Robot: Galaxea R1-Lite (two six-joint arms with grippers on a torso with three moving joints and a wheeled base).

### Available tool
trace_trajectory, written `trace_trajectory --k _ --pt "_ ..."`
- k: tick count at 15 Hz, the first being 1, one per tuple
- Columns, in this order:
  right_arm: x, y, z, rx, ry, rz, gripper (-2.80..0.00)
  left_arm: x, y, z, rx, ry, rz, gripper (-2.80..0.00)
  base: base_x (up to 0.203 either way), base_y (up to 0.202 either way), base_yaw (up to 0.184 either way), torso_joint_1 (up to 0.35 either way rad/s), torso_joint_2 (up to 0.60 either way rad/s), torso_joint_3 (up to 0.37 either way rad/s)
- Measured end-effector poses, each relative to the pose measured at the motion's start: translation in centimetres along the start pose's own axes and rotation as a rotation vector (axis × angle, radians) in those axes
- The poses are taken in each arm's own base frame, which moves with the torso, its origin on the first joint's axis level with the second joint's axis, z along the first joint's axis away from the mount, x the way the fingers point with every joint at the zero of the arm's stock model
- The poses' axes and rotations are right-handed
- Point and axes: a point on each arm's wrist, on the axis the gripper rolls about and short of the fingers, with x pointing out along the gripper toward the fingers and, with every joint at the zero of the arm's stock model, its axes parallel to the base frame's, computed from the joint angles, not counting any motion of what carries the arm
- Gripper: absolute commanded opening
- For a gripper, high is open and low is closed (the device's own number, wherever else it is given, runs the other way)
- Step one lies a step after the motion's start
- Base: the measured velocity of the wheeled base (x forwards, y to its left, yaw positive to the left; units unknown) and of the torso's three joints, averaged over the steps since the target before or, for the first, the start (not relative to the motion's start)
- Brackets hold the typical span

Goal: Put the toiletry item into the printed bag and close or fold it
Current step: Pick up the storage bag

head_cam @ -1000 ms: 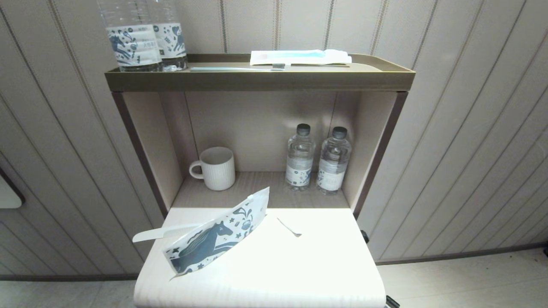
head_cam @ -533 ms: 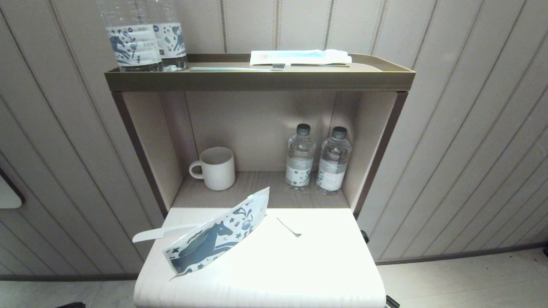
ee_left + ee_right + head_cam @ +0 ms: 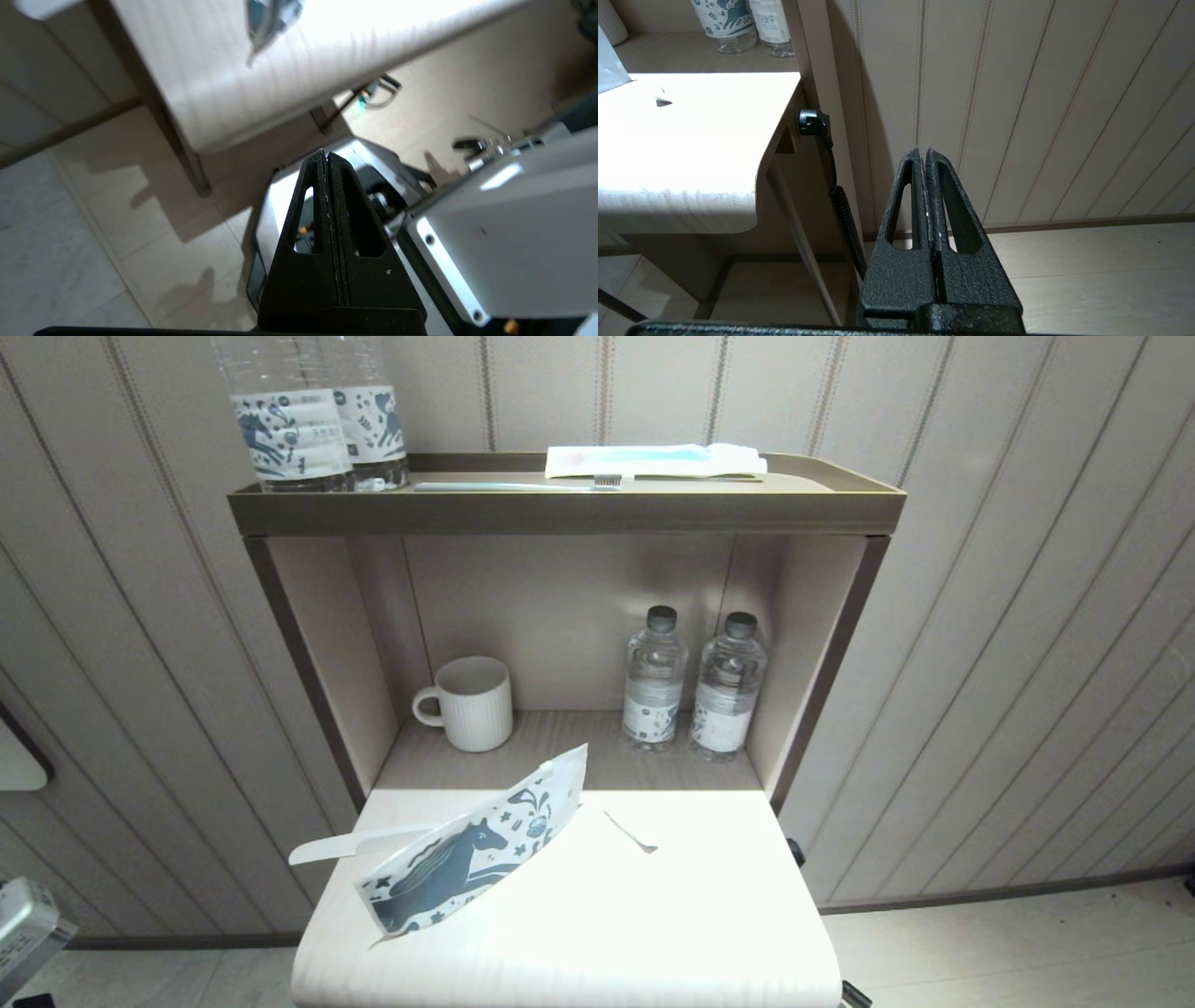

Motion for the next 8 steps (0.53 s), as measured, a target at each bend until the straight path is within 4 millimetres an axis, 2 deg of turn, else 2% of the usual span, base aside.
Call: trace_trajectory --k 2,3,8 --pt "0.00 0.00 0.00 0.000 0.000 -0.001 -2.80 0.65 -0.10 -0.20 0.010 0.046 -0.043 -2.80 0.000 0.000 0.000 0.000 0.00 0.000" --pt "0.00 0.00 0.00 0.000 0.000 0.000 -2.80 0.74 -0.13 -0.29 0.013 0.053 -0.050 0.00 0.000 0.000 0.000 0.000 0.00 0.000" --pt "0.00 0.00 0.00 0.000 0.000 -0.001 -2.80 1.17 -0.12 -1.02 0.046 0.013 -0.082 0.00 0.000 0.000 0.000 0.000 0.00 0.000"
